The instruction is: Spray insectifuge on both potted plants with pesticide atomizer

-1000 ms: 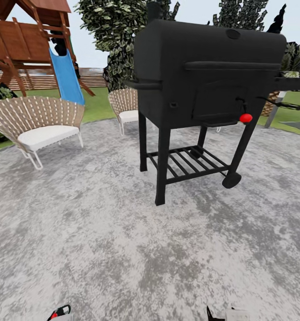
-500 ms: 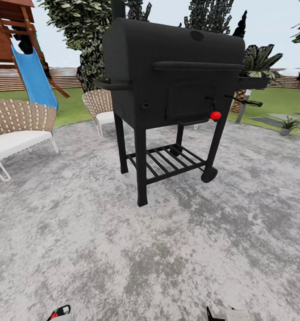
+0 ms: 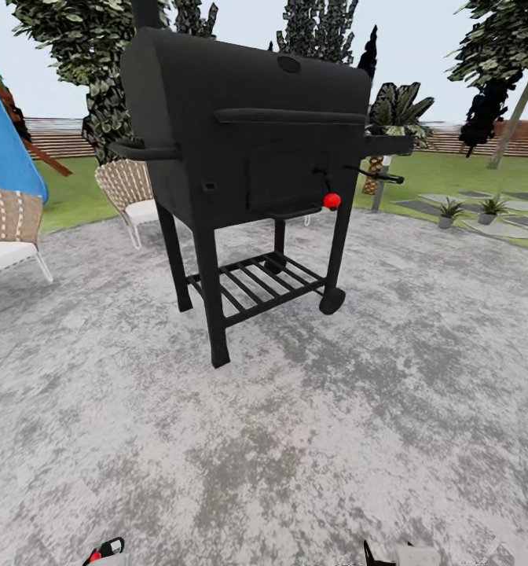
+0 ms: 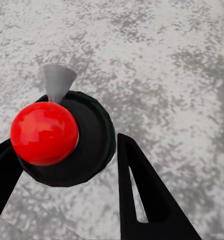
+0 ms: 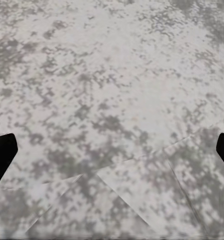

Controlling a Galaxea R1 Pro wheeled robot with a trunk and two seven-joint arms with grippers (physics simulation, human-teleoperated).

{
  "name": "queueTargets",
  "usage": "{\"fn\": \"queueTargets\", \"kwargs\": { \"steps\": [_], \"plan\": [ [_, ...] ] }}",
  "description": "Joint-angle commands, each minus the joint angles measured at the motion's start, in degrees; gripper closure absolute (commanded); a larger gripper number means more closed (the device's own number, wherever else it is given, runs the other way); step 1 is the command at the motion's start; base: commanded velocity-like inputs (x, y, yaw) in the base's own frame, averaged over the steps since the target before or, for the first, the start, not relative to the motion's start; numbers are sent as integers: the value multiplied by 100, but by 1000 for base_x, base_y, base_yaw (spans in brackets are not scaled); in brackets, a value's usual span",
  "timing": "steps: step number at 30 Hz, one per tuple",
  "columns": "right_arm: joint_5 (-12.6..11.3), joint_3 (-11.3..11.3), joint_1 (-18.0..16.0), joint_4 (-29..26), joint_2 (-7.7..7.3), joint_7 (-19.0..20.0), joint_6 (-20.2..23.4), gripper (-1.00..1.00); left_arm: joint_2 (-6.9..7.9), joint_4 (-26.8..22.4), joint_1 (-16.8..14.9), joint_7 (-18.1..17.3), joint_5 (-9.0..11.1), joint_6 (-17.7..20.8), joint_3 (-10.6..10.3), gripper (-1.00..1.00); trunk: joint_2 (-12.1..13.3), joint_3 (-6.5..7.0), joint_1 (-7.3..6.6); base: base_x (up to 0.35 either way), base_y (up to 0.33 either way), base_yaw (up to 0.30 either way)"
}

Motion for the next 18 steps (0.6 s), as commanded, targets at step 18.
{"fn": "queueTargets", "kwargs": {
  "steps": [18],
  "plan": [
    [60, -42, -9, 7, 5, -10, -17, -100, -4, 3, -2, 21, -61, -18, 29, 100, -2, -4, -1, 238, 15, -300]
  ]
}}
